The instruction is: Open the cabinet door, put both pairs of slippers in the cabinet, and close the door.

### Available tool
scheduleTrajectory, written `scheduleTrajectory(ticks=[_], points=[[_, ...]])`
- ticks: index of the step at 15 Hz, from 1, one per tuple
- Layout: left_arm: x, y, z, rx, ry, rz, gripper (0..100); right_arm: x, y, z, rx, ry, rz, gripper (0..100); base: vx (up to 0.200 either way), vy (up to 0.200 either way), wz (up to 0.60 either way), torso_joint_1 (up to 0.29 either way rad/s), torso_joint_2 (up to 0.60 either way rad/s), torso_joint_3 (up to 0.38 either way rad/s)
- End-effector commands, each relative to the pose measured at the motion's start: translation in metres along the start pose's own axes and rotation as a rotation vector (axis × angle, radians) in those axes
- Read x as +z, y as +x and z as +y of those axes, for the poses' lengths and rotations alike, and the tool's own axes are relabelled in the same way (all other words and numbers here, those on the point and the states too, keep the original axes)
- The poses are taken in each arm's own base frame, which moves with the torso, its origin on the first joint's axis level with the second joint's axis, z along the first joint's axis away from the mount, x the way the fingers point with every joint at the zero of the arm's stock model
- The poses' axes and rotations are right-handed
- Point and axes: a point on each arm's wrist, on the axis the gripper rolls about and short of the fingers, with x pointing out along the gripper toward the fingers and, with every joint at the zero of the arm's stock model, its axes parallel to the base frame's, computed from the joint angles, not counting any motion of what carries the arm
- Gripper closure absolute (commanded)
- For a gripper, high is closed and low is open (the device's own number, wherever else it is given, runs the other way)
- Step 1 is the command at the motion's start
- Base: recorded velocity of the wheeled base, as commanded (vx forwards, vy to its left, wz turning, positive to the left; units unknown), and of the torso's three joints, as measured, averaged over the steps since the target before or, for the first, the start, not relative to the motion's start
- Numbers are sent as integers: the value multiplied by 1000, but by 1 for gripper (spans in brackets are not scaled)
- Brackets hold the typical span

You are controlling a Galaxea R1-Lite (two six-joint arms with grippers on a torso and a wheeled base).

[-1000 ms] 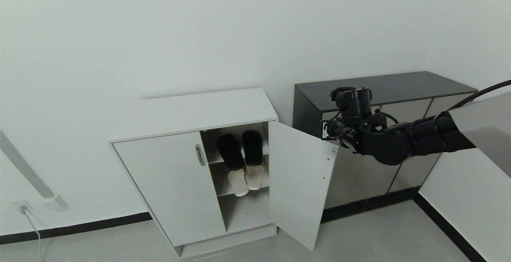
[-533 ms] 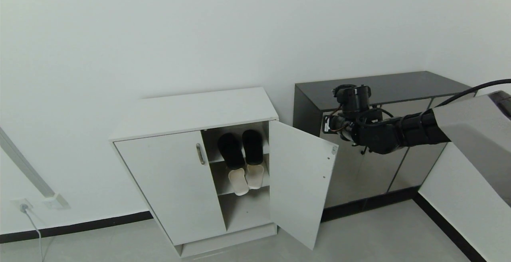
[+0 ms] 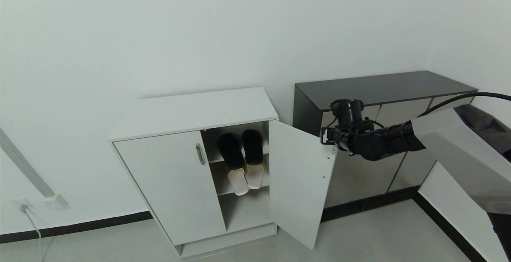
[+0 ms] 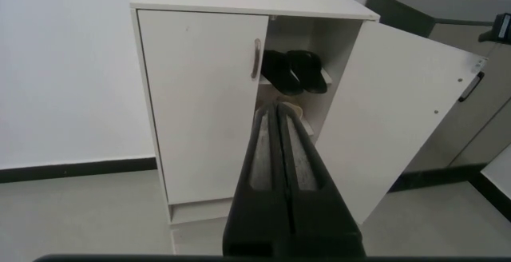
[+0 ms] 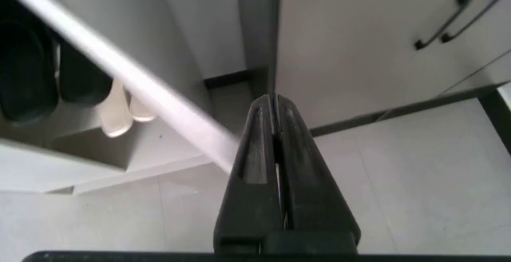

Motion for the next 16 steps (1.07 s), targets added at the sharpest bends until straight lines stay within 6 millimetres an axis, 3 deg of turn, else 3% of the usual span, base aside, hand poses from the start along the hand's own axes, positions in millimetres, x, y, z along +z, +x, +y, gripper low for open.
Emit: scheduleTrajectory(ticks=[1, 10, 16], points=[[0, 0, 0, 1, 0, 0, 100, -8, 6, 0, -5, -6, 18, 100, 0, 0, 0, 0, 0, 0], [0, 0, 0, 1, 0, 0, 100, -12, 3, 2, -3, -18, 43, 100, 0, 0, 0, 0, 0, 0], [0, 0, 0, 1, 0, -2, 100, -22, -46, 43, 102, -73, 71, 100, 0, 0, 0, 0, 0, 0]])
